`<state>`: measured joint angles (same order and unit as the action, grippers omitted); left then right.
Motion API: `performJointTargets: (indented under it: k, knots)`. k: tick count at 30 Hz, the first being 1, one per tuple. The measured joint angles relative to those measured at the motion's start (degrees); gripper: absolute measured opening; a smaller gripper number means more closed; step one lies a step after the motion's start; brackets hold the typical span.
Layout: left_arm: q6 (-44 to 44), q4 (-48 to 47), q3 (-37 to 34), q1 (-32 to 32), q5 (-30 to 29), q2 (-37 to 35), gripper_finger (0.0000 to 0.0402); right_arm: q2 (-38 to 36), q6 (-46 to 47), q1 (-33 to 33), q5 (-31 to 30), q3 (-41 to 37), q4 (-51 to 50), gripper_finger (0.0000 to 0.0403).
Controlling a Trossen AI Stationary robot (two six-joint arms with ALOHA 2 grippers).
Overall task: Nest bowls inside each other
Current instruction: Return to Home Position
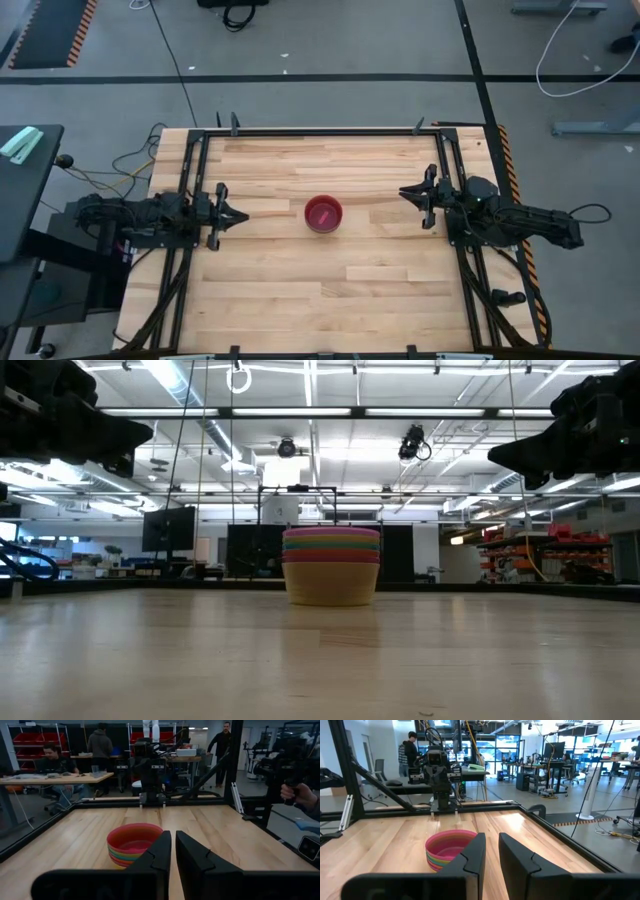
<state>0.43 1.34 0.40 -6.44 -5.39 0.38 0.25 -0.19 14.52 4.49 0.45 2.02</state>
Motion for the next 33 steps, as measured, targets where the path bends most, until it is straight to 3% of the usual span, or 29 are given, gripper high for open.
performJointTargets:
  k: [33]
  knots:
    - [0.20, 2.89, -0.04, 0.00, 0.04, -0.02, 0.0025, 0.00, 0.20, -0.01, 0.02, 0.02, 0.02, 0.0062]
